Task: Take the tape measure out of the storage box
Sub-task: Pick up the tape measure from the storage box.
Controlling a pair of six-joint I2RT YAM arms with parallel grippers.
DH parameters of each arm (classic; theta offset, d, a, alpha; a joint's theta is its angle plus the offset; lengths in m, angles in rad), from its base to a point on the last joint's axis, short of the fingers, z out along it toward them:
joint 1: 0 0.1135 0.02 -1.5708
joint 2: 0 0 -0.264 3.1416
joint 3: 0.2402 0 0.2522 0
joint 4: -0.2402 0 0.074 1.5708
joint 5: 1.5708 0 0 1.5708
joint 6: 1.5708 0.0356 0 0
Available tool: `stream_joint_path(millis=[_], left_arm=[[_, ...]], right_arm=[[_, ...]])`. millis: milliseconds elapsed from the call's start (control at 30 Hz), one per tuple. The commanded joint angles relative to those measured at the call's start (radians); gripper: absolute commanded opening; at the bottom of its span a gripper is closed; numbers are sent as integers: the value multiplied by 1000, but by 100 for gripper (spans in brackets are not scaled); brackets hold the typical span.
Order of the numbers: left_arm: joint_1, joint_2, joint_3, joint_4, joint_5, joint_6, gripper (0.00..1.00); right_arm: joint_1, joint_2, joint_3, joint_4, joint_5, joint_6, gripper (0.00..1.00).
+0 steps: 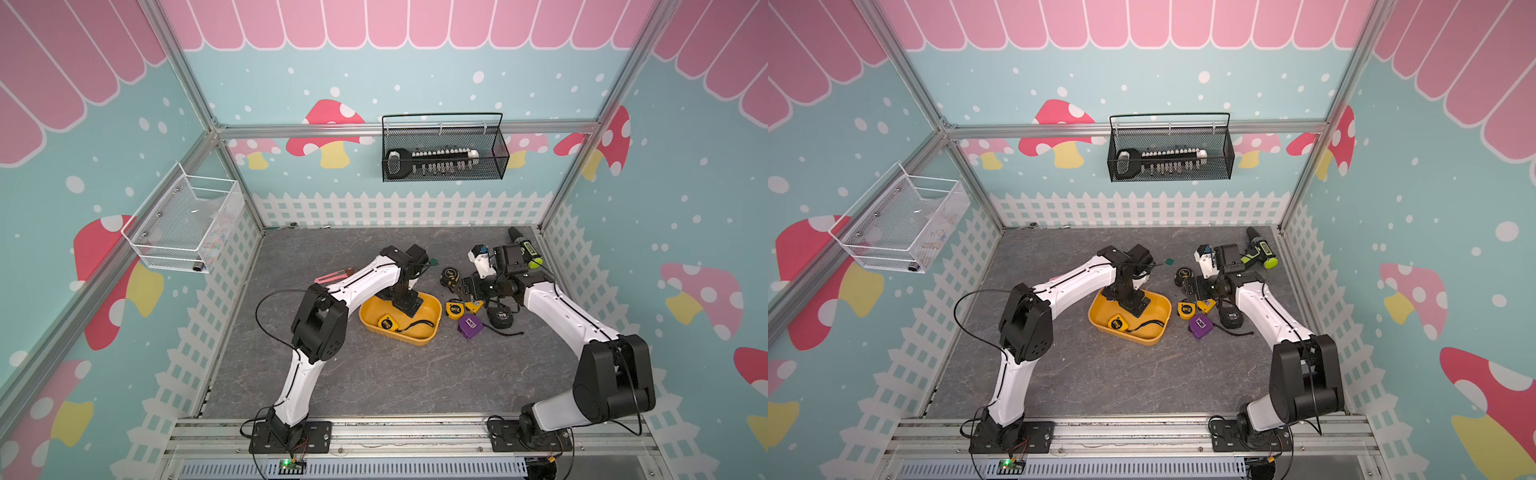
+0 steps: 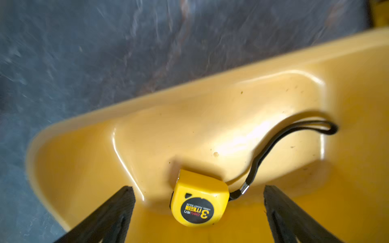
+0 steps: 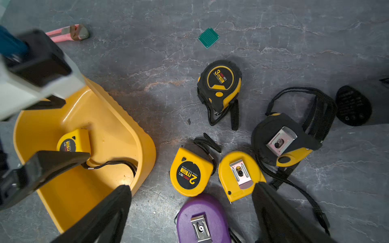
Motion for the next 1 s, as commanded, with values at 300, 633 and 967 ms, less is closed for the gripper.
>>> stream_joint_path(millis=[300,633,967], left_arm=[[-12,2,-139,12,-49,63,99],[-8,31,-215,95,24,60,93],[11,36,-214,171,37,49,62]], right_arm=[[-2,-52,-52,61,0,-25,99],[-2,-56,-63,69,26,-27,99],[-1,-85,-90,87,50,-9,99]])
